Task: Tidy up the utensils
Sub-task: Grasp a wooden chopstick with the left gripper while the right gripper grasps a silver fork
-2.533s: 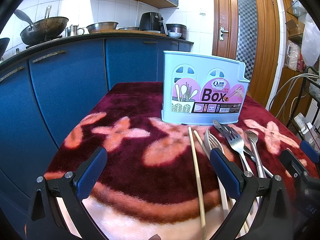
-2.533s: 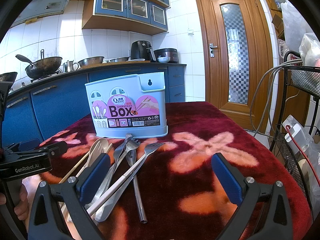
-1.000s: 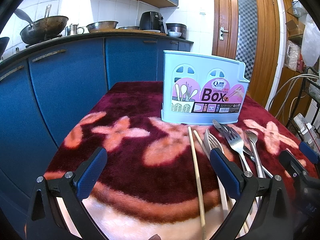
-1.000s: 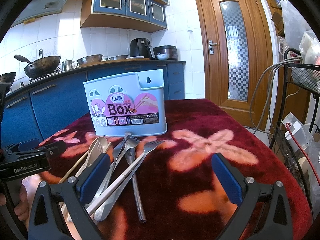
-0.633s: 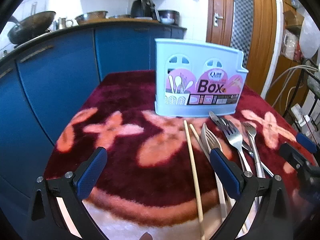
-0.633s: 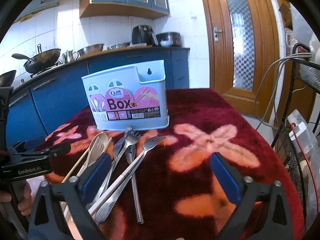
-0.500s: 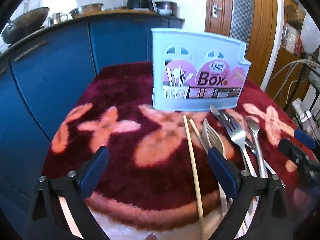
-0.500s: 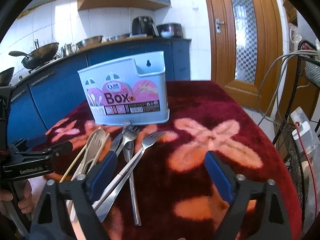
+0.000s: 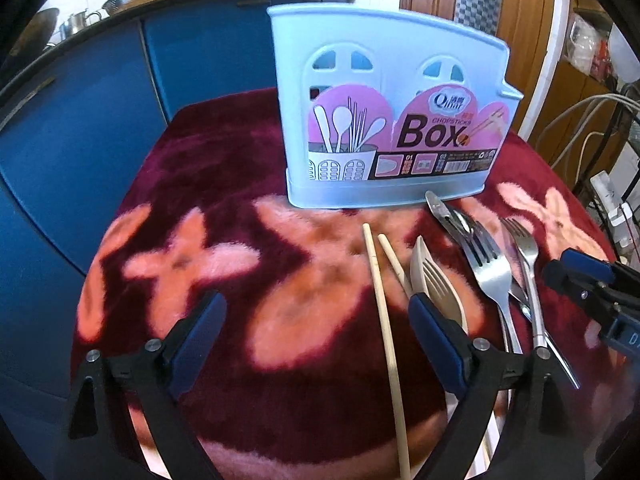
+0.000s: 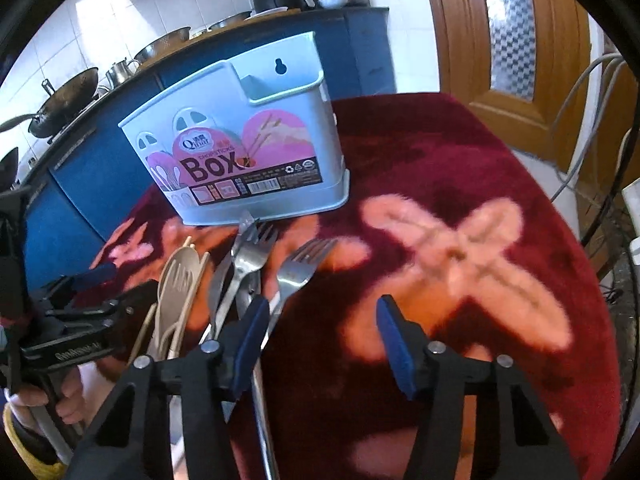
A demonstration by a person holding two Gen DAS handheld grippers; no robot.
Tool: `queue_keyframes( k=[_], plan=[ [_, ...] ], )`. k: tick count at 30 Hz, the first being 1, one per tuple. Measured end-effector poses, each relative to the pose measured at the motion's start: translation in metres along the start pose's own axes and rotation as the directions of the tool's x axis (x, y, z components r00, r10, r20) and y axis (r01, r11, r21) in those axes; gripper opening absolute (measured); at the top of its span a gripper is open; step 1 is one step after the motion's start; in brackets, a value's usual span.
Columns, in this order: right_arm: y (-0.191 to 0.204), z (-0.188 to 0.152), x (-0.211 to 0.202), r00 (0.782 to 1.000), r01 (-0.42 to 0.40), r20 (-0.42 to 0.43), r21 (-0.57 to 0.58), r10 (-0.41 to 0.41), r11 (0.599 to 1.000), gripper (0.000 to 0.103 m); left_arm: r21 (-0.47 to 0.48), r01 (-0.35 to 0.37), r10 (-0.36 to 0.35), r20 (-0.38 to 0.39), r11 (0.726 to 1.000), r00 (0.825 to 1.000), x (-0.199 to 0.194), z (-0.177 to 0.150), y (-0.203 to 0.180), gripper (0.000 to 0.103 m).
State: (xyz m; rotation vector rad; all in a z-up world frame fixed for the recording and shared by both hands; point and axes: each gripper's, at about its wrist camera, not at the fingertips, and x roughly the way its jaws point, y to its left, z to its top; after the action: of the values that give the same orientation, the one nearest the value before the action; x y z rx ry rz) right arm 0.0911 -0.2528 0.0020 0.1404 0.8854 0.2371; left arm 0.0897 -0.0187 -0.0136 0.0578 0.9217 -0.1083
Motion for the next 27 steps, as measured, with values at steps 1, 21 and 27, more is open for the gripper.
queue_keyframes(
  k=[1, 21, 27],
  plan=[
    [0.000, 0.002, 0.003, 1.000, -0.005, -0.008, 0.003, 0.005, 1.000, 0.054, -0.001, -0.001, 0.001, -0.008, 1.000, 1.000, 0.003, 0.001, 0.000, 0.090],
    [-0.006, 0.032, 0.033, 0.983, -0.148, -0.098, 0.071, 0.155, 0.986, 0.005, -0.020, 0.087, -0.089, -0.133, 0.996, 0.987, 0.049, 0.048, 0.015, 0.042],
    [-0.002, 0.034, 0.022, 0.986, -0.150, -0.069, 0.038, 0.152, 0.988, 0.004, -0.079, 0.155, -0.165, -0.134, 0.985, 0.977, 0.051, 0.052, 0.030, 0.011]
  ],
)
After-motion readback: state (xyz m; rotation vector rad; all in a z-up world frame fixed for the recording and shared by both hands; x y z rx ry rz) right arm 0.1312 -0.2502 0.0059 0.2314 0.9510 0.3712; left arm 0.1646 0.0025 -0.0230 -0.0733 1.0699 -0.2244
